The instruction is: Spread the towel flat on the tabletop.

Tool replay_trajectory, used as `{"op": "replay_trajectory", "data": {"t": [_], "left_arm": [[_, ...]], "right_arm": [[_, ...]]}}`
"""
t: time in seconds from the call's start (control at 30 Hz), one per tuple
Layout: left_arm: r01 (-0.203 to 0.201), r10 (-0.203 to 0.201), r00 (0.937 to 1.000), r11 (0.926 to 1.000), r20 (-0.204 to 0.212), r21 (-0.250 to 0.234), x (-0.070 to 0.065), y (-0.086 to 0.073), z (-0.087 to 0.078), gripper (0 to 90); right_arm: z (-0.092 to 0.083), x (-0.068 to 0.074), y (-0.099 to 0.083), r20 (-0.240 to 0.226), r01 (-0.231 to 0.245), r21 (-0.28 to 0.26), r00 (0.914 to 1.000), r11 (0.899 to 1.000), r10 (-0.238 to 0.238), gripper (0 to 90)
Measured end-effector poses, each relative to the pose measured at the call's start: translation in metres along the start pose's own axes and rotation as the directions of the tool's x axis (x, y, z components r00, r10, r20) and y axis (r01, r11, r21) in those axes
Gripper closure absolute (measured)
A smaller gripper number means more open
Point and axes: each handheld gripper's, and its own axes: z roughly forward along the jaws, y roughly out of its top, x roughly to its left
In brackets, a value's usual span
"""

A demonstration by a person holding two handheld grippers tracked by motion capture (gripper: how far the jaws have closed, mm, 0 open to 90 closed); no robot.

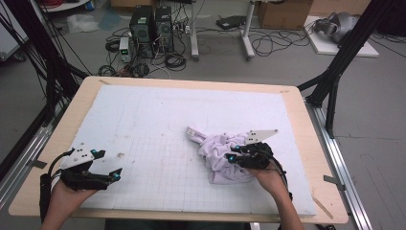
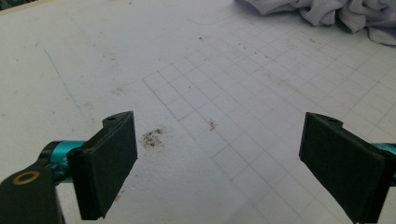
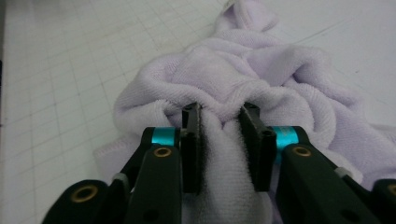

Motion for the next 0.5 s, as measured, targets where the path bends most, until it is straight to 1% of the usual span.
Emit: {"op": "replay_trajectory", "data": {"t": [0.07,0.13,0.17,0.23,0.33,0.4,0.43,0.47,0.5], "left_arm": [[0.001,-0.001,1.0000,1.0000,-0.005,-0.001,0.000,0.000,0.000,11.9],[0.005,-0.005,1.0000,1.0000,-0.008,-0.001,0.000,0.000,0.001,11.9],[0.006,-0.006,0.9999,1.0000,-0.009,-0.002,0.000,0.000,0.001,11.9],[0.008,-0.008,0.9999,0.9999,-0.008,-0.006,0.000,0.000,0.000,11.9],[0.008,-0.008,0.9999,0.9999,-0.010,-0.008,0.001,0.001,0.000,11.9],[0.006,-0.006,0.9999,0.9999,-0.009,-0.008,0.001,0.001,-0.001,11.9],[0.004,-0.005,0.9999,1.0000,-0.009,-0.008,0.001,0.001,-0.001,11.9],[0.006,-0.006,1.0000,0.9999,-0.008,-0.011,0.001,0.001,-0.002,11.9],[0.008,-0.008,0.9999,0.9999,-0.007,-0.012,0.001,0.001,-0.002,11.9]], "right_arm": [[-0.002,0.000,0.002,-0.015,-0.005,-0.011,0.9999,1.000,0.005,74.9],[-0.003,0.003,0.006,-0.017,0.004,-0.020,0.9998,1.000,-0.004,76.1],[-0.004,0.005,0.009,-0.024,0.001,-0.028,0.9997,1.000,-0.001,76.5],[-0.004,0.008,0.015,-0.036,0.012,-0.043,0.9993,0.999,-0.014,77.4],[-0.008,0.017,0.032,-0.058,0.039,-0.087,0.9974,0.995,-0.044,79.3],[-0.010,0.023,0.043,-0.067,0.057,-0.098,0.9957,0.993,-0.064,79.5],[-0.011,0.029,0.051,-0.074,0.078,-0.105,0.9936,0.991,-0.086,79.6],[-0.012,0.037,0.063,-0.086,0.104,-0.115,0.9898,0.988,-0.114,79.7],[-0.012,0.037,0.063,-0.086,0.104,-0.115,0.9898,0.988,-0.114,79.7]]}}
